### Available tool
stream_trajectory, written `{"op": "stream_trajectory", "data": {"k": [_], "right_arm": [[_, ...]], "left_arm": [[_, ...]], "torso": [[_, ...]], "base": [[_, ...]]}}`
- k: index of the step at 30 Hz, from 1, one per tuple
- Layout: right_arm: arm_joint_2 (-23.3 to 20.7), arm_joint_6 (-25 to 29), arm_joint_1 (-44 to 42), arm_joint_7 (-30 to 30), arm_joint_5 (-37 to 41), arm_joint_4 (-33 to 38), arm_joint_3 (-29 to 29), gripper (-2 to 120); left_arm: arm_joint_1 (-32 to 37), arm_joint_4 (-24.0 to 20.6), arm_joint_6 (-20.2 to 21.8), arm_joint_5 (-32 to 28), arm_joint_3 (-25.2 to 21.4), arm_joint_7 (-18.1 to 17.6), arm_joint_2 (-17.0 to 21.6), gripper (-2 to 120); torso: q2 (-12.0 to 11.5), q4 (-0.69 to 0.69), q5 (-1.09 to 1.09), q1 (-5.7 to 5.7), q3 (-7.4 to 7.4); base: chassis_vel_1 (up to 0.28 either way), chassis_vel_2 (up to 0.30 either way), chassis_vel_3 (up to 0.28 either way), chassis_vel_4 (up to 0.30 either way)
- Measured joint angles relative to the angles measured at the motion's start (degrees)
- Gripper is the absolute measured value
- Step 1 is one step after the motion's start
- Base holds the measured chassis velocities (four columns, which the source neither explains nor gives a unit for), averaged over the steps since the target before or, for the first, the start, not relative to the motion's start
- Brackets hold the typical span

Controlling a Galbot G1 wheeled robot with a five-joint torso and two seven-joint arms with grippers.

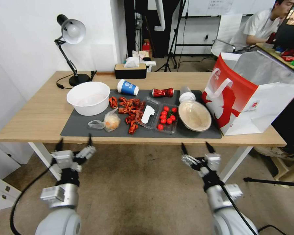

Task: Pick up the trash from the table and place it into the takeout bag.

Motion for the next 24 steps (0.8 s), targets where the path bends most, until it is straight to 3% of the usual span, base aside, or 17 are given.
{"op": "stream_trajectory", "data": {"k": [5, 14, 21, 23, 24], "right_arm": [[-0.7, -1.86, -2.12, 3.53, -1.34, 5.07, 0.92, 100], [-1.1, -4.14, -2.4, 7.06, 0.85, 6.01, 1.01, 100], [-2.24, -12.86, -0.8, 16.03, 16.44, 9.67, 0.32, 100], [-3.44, -16.82, 2.33, 22.87, 26.13, 11.51, 0.33, 100], [-3.44, -16.82, 2.33, 22.87, 26.13, 11.51, 0.33, 100]], "left_arm": [[3.97, 0.41, -3.03, 0.59, 0.73, 2.13, -0.09, 100], [4.31, 0.19, -3.28, 0.85, 0.79, 3.23, -0.1, 100], [4.67, 0.55, -4.12, 1.12, 0.83, 3.52, -0.17, 100], [4.59, 0.58, -4.34, 1.12, 0.66, 3.54, -0.14, 100], [4.59, 0.58, -4.34, 1.12, 0.66, 3.54, -0.14, 100]], "torso": [[0.02, -0.03, 0.01, -0.04, -0.02], [0.02, -0.03, 0.01, -0.04, -0.02], [0.04, -0.03, 0.01, -0.04, -0.02], [0.04, -0.03, 0.0, -0.04, -0.02], [0.04, -0.03, 0.0, -0.04, -0.02]], "base": [[0.0, 0.0, 0.0, 0.0], [0.0, 0.0, 0.0, 0.0], [0.0, 0.0, 0.0, 0.0], [0.0, 0.0, 0.0, 0.0], [0.0, 0.0, 0.0, 0.0]]}}
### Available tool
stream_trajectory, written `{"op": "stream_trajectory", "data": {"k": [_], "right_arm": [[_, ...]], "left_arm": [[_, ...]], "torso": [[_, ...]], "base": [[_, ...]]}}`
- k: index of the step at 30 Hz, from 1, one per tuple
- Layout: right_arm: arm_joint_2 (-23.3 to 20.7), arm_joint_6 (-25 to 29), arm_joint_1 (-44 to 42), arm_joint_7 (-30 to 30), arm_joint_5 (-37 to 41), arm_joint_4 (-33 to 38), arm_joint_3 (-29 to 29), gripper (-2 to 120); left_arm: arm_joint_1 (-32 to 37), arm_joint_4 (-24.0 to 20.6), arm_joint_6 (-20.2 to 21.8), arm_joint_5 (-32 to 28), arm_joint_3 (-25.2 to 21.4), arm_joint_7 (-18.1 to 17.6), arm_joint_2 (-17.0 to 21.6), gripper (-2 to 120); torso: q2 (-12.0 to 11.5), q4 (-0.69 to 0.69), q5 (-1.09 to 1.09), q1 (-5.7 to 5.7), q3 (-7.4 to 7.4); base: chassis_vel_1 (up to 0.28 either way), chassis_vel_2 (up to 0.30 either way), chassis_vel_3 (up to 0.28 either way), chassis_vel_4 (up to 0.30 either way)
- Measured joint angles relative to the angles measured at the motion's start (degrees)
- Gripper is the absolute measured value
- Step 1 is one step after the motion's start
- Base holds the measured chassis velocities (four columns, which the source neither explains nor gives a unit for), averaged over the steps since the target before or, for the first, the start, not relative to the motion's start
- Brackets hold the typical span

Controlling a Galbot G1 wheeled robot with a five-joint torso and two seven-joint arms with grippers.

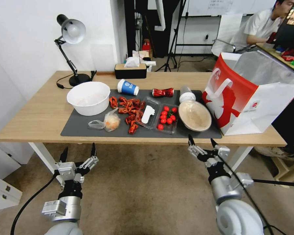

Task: Pick up the trash from the table and place it into the takeout bag.

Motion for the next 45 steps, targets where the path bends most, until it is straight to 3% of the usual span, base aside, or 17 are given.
{"op": "stream_trajectory", "data": {"k": [2, 3, 5, 13, 25, 30, 37, 45], "right_arm": [[-1.04, -2.01, 2.78, 5.62, 7.37, 0.67, 0.2, 100], [-1.04, -2.01, 2.78, 5.62, 7.37, 0.67, 0.2, 100], [-2.88, -3.92, 6.64, 12.5, 14.88, 0.51, 0.69, 100], [-4.85, -5.88, 14.91, 22.72, 27.75, -3.63, 0.35, 100], [-3.55, -7.21, 21.69, 29.73, 34.21, -8.65, -1.55, 99], [-3.26, -7.21, 23.51, 33.77, 37.31, -9.59, -1.65, 82], [-3.61, -7.22, 23.47, 34.46, 37.58, -9.76, -1.48, 61], [-4.06, -7.21, 23.23, 34.73, 37.58, -9.68, -1.24, 27]], "left_arm": [[-0.13, 0.0, -0.05, -0.02, -0.15, 0.01, 0.11, 100], [-0.13, 0.0, -0.05, -0.02, -0.15, 0.01, 0.11, 100], [-0.27, 0.0, -0.07, -0.11, -0.47, 0.01, 0.26, 100], [-0.42, 0.25, -0.07, -0.19, -0.93, -0.02, 0.3, 100], [-0.37, 0.7, -0.11, -0.2, -1.52, -0.19, 0.11, 100], [-0.34, 1.0, -0.29, -0.13, -1.47, -0.22, -0.11, 100], [-0.34, 0.98, -0.44, 0.1, -1.34, -0.23, -0.41, 100], [-0.5, 1.14, -0.83, 0.75, -1.11, -0.37, -0.93, 100]], "torso": [[0.0, 0.0, 0.01, 0.0, 0.0], [0.0, 0.0, 0.01, 0.0, 0.0], [0.0, 0.0, 0.0, 0.0, 0.0], [-0.01, 0.0, 0.01, 0.0, 0.0], [0.0, 0.0, 0.0, 0.0, 0.0], [0.0, 0.0, 0.0, 0.0, 0.0], [-0.01, 0.0, 0.0, 0.01, 0.0], [0.0, 0.0, 0.0, 0.0, 0.0]], "base": [[0.0, 0.0, 0.0, 0.0], [0.0, 0.0, 0.0, 0.0], [0.0, 0.0, 0.0, 0.0], [0.0, 0.0, 0.0, 0.0], [0.0, 0.0, 0.0, 0.0], [0.0, 0.0, 0.0, 0.0], [0.0, 0.0, 0.0, 0.0], [0.0, 0.0, 0.0, 0.0]]}}
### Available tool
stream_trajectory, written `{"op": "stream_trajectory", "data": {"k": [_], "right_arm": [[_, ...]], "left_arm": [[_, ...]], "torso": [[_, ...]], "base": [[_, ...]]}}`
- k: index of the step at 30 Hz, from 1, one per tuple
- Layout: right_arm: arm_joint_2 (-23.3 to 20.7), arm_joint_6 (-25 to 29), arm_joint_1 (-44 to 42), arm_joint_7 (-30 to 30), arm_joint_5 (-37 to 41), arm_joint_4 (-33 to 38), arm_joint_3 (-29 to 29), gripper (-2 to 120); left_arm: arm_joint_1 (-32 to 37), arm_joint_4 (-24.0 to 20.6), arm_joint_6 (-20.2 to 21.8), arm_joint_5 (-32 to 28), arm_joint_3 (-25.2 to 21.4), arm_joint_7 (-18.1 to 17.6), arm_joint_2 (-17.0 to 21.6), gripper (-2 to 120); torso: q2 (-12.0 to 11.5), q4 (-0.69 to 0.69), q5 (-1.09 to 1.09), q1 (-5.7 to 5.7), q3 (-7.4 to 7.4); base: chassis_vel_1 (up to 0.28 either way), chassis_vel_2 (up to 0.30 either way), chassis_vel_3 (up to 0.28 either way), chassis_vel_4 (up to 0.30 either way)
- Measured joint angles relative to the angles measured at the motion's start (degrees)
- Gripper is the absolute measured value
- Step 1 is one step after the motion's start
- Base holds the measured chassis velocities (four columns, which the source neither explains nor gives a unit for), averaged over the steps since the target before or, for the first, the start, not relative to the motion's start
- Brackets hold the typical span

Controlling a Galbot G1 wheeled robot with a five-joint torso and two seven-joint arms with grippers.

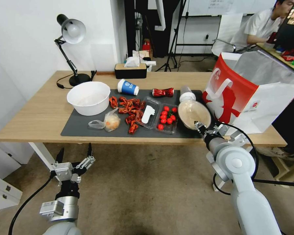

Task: Pick up the trash from the table and place it into the takeout bag.

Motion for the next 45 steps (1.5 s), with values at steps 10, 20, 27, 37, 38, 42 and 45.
{"op": "stream_trajectory", "data": {"k": [10, 20, 27, 37, 38, 42, 45], "right_arm": [[-0.54, 0.83, -0.58, -3.81, -1.82, 0.36, 0.19, 2], [-3.7, 1.63, -2.91, -17.88, -16.27, 4.18, -0.18, 2], [-8.81, 6.42, -2.54, -32.01, -34.56, 6.14, -0.38, 2], [-11.76, 12.44, 0.99, -32.68, -40.65, 7.39, 0.31, 2], [-12.26, 13.42, 2.19, -31.71, -41.18, 7.09, 0.64, 2], [-14.59, 15.15, 7.3, -26.36, -42.33, 4.42, 2.13, 2], [-16.76, 13.54, 10.87, -20.52, -43.1, 0.31, 3.31, 2]], "left_arm": [[0.18, -1.29, -0.45, 0.2, -0.03, -0.36, -0.05, 100], [0.44, -3.06, -0.64, 0.22, 0.04, -1.34, 0.18, 100], [0.67, -3.98, -0.67, -0.07, -0.46, -1.78, 0.62, 100], [0.95, -4.07, -0.87, -0.19, -0.47, -2.0, 0.54, 100], [0.9, -4.11, -0.88, -0.19, -0.48, -2.0, 0.53, 100], [0.77, -4.15, -0.88, -0.2, -0.42, -2.01, 0.34, 100], [0.71, -4.0, -0.89, -0.2, -0.25, -2.01, 0.09, 100]], "torso": [[0.0, 0.0, 0.0, 0.0, 0.0], [0.0, 0.0, 0.0, 0.0, 0.0], [0.0, 0.0, 0.0, 0.0, 0.0], [0.0, 0.0, 0.0, 0.0, 0.0], [0.0, 0.0, -0.01, 0.0, 0.0], [-0.01, 0.01, 0.0, 0.0, 0.0], [0.0, -0.01, 0.01, 0.0, 0.0]], "base": [[0.0, 0.0, 0.0, 0.0], [0.0, 0.0, 0.0, 0.0], [0.0, 0.0, 0.0, 0.0], [0.0, 0.0, 0.0, 0.0], [0.0, 0.0, 0.0, 0.0], [0.0, 0.0, 0.0, 0.0], [0.0, 0.0, 0.0, 0.0]]}}
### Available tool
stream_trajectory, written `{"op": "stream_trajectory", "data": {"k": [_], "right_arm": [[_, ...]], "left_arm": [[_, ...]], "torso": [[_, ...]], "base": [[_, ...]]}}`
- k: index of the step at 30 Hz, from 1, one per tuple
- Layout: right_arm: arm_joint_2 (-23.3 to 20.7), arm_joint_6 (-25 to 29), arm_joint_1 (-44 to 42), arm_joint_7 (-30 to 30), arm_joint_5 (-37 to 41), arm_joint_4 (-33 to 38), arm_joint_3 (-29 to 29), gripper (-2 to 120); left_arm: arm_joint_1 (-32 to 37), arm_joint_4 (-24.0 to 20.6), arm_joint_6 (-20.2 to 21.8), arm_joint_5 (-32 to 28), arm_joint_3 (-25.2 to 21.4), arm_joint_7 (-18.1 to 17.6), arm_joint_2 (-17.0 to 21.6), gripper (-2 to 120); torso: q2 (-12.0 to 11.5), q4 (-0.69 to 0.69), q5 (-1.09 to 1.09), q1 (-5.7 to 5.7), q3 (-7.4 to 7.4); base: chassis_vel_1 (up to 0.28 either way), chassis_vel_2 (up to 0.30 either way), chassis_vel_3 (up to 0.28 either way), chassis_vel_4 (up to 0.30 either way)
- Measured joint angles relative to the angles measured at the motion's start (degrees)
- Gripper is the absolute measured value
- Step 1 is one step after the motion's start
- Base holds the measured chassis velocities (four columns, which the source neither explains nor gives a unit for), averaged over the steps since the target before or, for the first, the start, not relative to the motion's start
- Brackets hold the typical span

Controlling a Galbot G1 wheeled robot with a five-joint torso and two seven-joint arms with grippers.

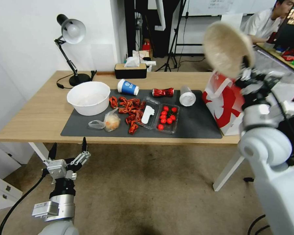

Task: Pick up the trash from the table and place it into the takeout bag.

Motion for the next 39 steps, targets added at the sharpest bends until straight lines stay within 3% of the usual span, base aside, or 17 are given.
{"op": "stream_trajectory", "data": {"k": [4, 7, 16, 20, 22, 30, 39], "right_arm": [[-0.71, -1.06, 2.55, 2.63, -0.29, -4.97, 0.46, 2], [-0.67, -1.17, 3.43, 2.83, -0.49, -6.71, 0.46, 12], [-0.47, -2.08, 4.25, 2.41, -0.48, -7.05, -0.04, 50], [-0.57, -2.09, 4.09, 2.15, -0.55, -6.98, -0.04, 59], [-0.7, -2.09, 3.94, 1.66, -0.55, -6.66, -0.04, 71], [-1.2, -1.88, 4.03, -0.8, 1.01, -5.24, -0.16, 98], [-1.58, 1.0, 1.84, -5.92, 5.45, -0.17, -0.42, 100]], "left_arm": [[-0.01, 0.05, -0.02, -0.01, -0.12, 0.02, 0.0, 100], [0.01, 0.05, 0.02, -0.06, -0.4, 0.02, 0.06, 100], [-0.2, 0.03, 0.15, -0.14, -0.62, 0.02, 0.04, 100], [-0.35, 0.04, 0.18, -0.19, -0.69, 0.0, 0.06, 100], [-0.42, 0.03, 0.22, -0.28, -0.79, -0.01, 0.1, 100], [-0.44, -0.31, 0.31, -0.99, -1.35, -0.01, 0.37, 100], [-0.35, -0.44, 0.31, -2.01, -1.78, -0.01, 0.68, 100]], "torso": [[0.0, 0.01, 0.0, 0.0, 0.0], [0.0, 0.01, -0.01, 0.0, 0.0], [0.0, 0.0, -0.01, 0.0, 0.0], [0.0, 0.01, -0.01, 0.0, 0.0], [0.0, 0.0, -0.02, 0.0, 0.0], [0.0, 0.0, -0.01, 0.0, 0.0], [0.0, 0.0, -0.02, 0.0, 0.0]], "base": [[0.0, 0.0, 0.0, 0.0], [0.0, 0.0, 0.0, 0.0], [0.0, 0.0, 0.0, 0.0], [0.0, 0.0, 0.0, 0.0], [0.0, 0.0, 0.0, 0.0], [0.0, 0.0, 0.0, 0.0], [0.0, 0.0, 0.0, 0.0]]}}
